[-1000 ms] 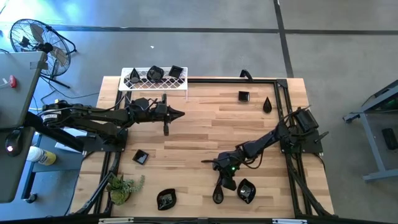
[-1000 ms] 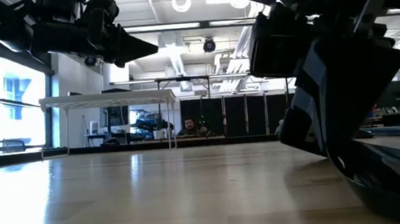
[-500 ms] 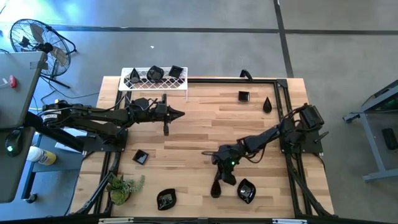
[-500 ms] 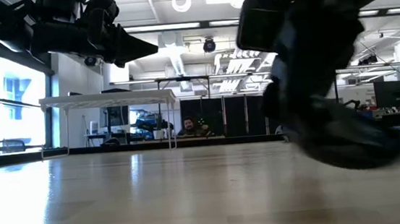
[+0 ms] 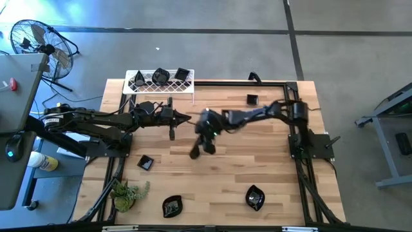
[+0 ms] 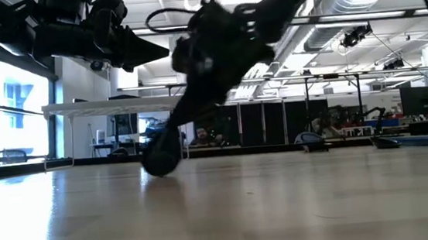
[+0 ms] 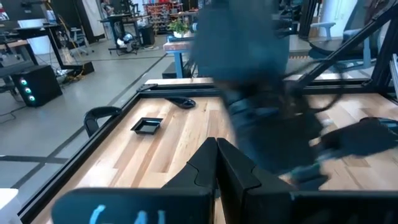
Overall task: Pick & Place Mini shaped plates
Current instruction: Stack the bottom drop-shaped plate on top of the drop-shaped plates on the shelf
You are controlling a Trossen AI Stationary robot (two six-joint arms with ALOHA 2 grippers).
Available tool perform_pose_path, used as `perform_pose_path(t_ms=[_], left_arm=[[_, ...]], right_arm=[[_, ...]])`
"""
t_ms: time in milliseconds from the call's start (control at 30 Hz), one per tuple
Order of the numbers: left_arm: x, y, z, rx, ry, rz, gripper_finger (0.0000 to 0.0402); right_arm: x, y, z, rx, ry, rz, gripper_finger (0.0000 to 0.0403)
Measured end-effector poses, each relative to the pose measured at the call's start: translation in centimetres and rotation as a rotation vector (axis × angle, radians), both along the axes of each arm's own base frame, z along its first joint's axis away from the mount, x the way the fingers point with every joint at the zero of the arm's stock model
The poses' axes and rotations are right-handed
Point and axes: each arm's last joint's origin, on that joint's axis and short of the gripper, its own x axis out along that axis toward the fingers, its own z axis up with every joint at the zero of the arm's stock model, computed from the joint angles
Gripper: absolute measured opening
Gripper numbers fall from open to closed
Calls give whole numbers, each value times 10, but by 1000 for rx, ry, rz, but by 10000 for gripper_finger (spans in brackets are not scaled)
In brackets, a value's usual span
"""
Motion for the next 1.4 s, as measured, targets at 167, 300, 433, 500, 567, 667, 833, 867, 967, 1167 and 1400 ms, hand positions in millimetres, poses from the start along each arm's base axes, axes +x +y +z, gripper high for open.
perform_pose_path(t_ms=[167, 300, 433, 500, 567, 667, 833, 867, 967, 1167, 1400], left_arm=[[0, 0, 0, 0, 3, 3, 1], [0, 1, -1, 1, 8, 12, 1], [0, 1, -3, 0, 27, 11, 1], [0, 1, -2, 2, 22, 11, 1], [0, 1, -2, 3, 20, 12, 1], [0, 1, -2, 5, 18, 19, 1], [0, 1, 0, 13, 12, 21, 1], [0, 1, -1, 19, 19, 22, 1], [0, 1, -3, 17, 44, 22, 1], [-1, 1, -9, 5, 99, 21, 1], [1, 0, -13, -78, 280, -18, 1]], right_arm=[[26, -31, -8, -41, -21, 19, 16], [33, -41, -21, -51, -7, 23, 17], [34, -42, -29, -71, 15, -1, 27], [34, -41, -26, -87, 12, -13, 45], [33, -42, -23, -95, 14, -21, 69], [31, -41, -14, -102, 17, -30, 104], [21, -39, 8, -150, 51, -40, 134], [19, -37, 12, -172, 63, -46, 134], [10, -29, 24, -271, 131, -64, 122], [-15, -8, 9, -306, 165, -62, 61], [-73, 13, -13, -206, 23, -177, 4]])
